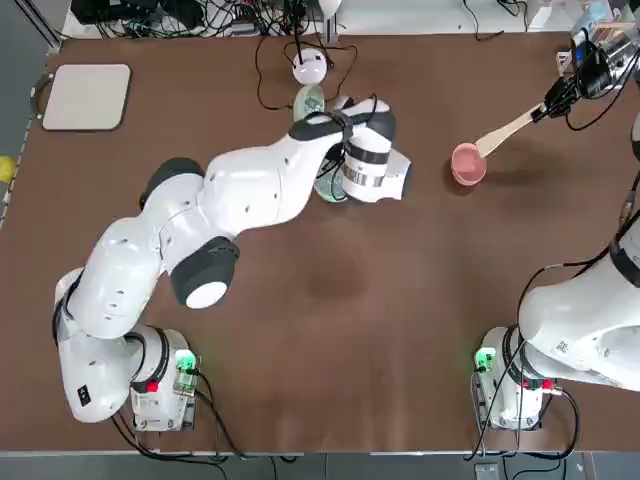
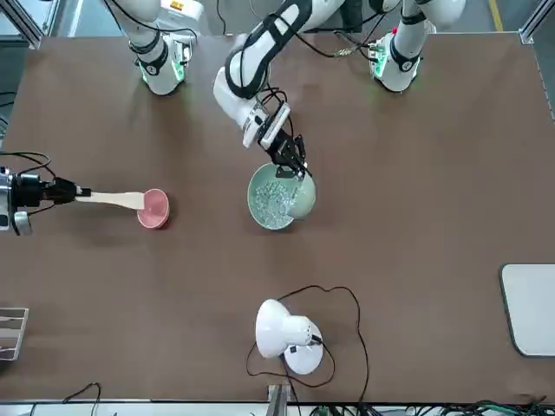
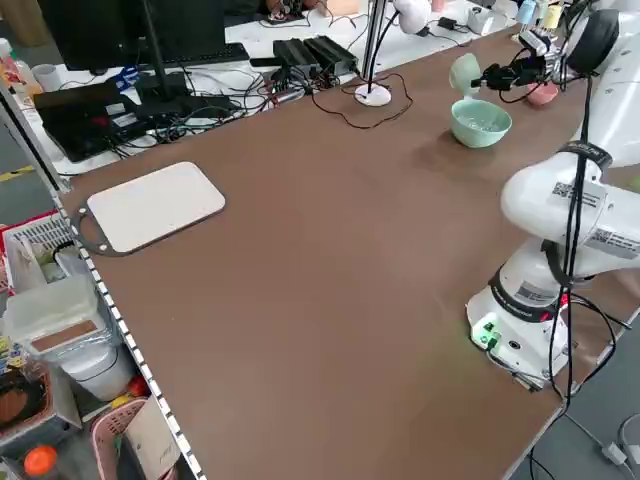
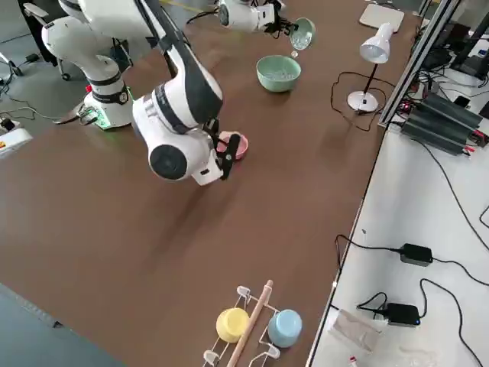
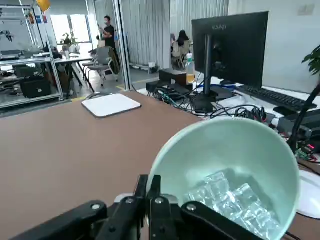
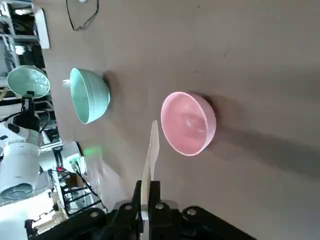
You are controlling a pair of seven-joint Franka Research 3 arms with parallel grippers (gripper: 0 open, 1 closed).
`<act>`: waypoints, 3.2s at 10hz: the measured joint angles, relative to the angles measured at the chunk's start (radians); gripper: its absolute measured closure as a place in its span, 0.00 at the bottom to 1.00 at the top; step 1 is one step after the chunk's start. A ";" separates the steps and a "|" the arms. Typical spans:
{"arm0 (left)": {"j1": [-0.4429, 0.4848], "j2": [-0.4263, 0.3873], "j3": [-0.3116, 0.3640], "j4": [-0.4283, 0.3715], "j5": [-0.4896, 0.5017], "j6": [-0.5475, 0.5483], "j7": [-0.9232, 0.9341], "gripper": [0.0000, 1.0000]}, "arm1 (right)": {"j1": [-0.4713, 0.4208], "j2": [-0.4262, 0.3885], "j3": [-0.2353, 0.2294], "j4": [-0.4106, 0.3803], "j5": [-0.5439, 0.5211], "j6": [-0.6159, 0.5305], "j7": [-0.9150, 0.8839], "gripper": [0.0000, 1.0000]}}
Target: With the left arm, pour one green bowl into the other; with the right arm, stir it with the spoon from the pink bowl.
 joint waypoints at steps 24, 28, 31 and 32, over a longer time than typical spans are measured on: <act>-0.107 0.143 0.037 0.017 0.299 -0.350 0.139 0.96 | 0.163 -0.210 0.008 -0.006 -0.063 0.022 0.424 0.94; -0.055 0.091 0.000 0.031 0.076 -0.233 0.058 0.96 | 0.208 -0.273 0.008 -0.006 -0.080 0.025 0.570 0.94; 0.069 -0.029 -0.008 0.038 -0.034 -0.094 0.055 0.96 | 0.284 -0.307 0.010 -0.006 -0.095 0.061 0.723 0.94; 0.105 -0.060 -0.014 0.038 -0.049 -0.079 0.057 0.96 | 0.315 -0.317 0.010 -0.006 -0.096 0.072 0.776 0.94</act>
